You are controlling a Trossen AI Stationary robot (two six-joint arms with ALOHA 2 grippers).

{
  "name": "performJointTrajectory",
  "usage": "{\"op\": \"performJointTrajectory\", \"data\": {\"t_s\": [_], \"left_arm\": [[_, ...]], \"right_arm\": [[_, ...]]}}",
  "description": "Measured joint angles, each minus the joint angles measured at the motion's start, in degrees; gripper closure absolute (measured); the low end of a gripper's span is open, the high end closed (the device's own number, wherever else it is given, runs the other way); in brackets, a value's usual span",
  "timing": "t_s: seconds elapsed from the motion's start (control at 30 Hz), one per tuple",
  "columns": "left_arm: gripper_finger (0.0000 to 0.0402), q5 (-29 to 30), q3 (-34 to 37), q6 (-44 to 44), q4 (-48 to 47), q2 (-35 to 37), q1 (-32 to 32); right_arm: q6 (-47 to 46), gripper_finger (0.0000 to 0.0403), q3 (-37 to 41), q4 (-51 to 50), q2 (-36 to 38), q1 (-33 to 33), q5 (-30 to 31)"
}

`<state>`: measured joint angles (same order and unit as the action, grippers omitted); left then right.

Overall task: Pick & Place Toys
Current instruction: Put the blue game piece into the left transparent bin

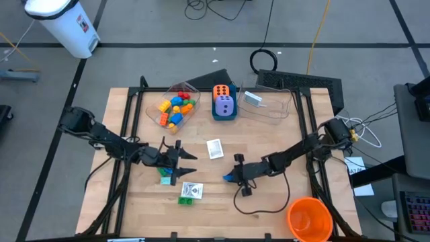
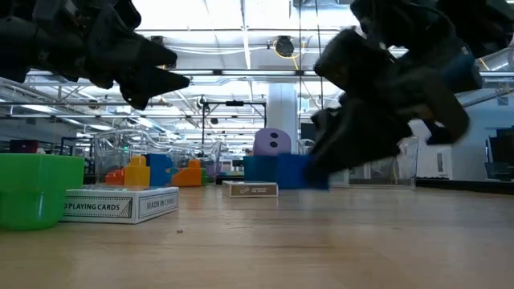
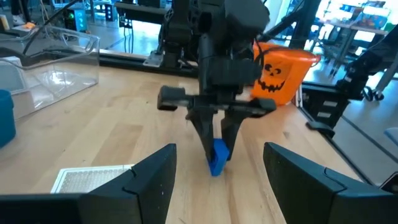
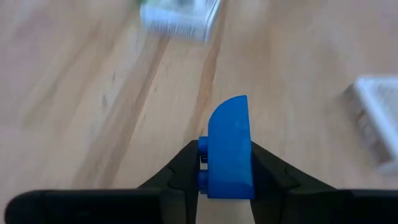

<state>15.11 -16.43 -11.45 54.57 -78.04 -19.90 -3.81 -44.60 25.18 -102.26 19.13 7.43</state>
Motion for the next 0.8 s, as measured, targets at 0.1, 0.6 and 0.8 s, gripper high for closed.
{"op": "performJointTrajectory", "data": {"t_s": [0.1, 0.6, 0.8], "left_arm": [[0.0158, 0.0, 0.0, 0.2, -1.6, 0.0, 0.0], [0.0158, 1.9, -17.8, 18.4, -29.0, 0.0, -1.2], [0.0158, 4.5, -31.4, 20.8, -48.7, -3.6, -1.1]], "right_arm": [[0.0, 0.0315, 0.0, 4.9, 0.0, -1.1, 0.0], [-22.2, 0.0311, 0.0, 16.1, 0.0, -17.6, -29.6], [-26.1, 0.0311, 0.0, 21.2, 0.0, -21.1, -36.6]]}}
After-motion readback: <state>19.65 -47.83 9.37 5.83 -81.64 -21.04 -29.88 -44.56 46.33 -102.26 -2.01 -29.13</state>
